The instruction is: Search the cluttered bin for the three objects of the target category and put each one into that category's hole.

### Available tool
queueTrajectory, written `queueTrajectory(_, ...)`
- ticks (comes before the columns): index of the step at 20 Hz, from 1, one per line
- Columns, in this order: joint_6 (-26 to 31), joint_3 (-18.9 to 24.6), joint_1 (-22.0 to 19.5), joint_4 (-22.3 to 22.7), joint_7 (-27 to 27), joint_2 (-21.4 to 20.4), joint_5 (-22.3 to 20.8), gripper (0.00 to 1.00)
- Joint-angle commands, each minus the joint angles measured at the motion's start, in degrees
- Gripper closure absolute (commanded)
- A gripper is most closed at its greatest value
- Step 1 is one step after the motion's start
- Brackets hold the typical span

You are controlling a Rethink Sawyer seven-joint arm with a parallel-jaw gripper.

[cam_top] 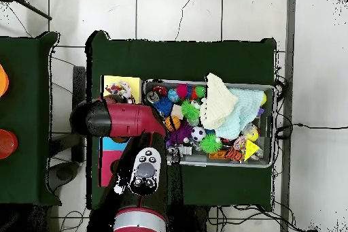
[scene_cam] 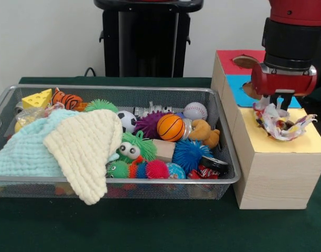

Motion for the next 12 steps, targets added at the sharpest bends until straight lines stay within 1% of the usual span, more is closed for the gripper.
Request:
queueTrajectory(1,-1.4,4.2,-0.9,4.6,7.6,9.7,-2.7,1.00)
queueTrajectory(5,-4.0,3.0,0.1,3.1,8.3,11.8,-2.7,1.00)
queueTrajectory(8,-4.0,4.1,-0.9,1.7,7.1,13.5,-2.4,1.00)
queueTrajectory(12,-6.5,4.2,-0.8,1.0,8.6,15.8,-1.3,1.00)
